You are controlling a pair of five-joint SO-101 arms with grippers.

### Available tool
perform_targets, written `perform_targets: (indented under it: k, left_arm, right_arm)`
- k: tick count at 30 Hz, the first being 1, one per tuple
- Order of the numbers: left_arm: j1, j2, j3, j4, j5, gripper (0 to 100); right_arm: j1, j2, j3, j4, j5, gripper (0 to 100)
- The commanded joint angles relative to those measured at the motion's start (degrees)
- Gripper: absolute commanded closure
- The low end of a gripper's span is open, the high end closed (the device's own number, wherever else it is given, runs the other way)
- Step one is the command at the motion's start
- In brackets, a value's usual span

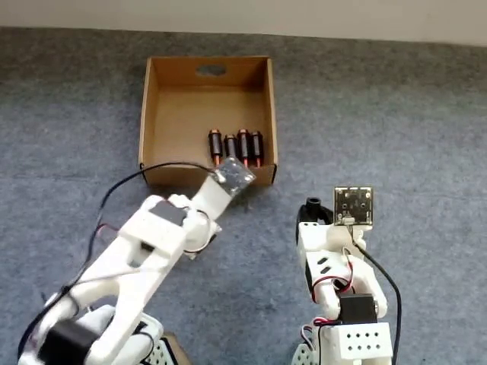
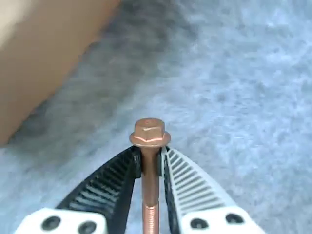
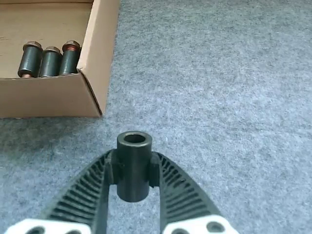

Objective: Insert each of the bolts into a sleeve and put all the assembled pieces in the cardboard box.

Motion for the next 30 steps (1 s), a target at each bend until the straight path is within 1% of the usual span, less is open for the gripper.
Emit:
perform_targets:
  k: [1,3,8,11,15,18,21,23,25,30]
  left_arm:
    - [-3.38,-13.58,3.21,0.09,10.81,99]
    - [-4.09,-18.77,4.26,0.09,15.91,99]
    - [-4.44,-30.11,4.79,-0.26,22.77,99]
    - [-4.44,-37.05,5.14,-0.26,25.14,99]
    - [-4.09,-46.81,5.05,-0.44,28.57,99]
    - [-4.44,-54.99,5.49,-4.75,32.88,99]
    - [-4.18,-62.99,9.27,-12.13,36.13,99]
    - [-4.18,-66.95,12.88,-18.02,37.01,99]
    - [-4.44,-69.76,16.4,-21.8,36.92,99]
    - [-4.44,-71.25,20.62,-24.09,36.92,99]
  right_arm:
    - [-3.3,-0.92,-4.97,0.04,-0.26,99.3]
    - [-6.02,-0.92,-5.58,0.04,-0.26,99.3]
    - [-13.67,-0.92,-5.49,-1.54,-0.26,99.3]
    - [-17.36,-0.92,-5.49,-5.76,-0.26,99.3]
    - [-20.7,-0.92,-5.49,-14.9,-0.26,99.3]
    - [-22.11,-0.84,-5.32,-21.05,-0.26,99.3]
    - [-23.43,-0.57,-5.23,-24.84,-0.26,99.3]
    - [-24.4,-0.57,-5.23,-26.86,-0.26,99.3]
    - [-25.27,-0.48,-5.41,-28.97,-0.26,99.3]
    - [-26.68,-0.48,-5.05,-33.27,-0.26,99.3]
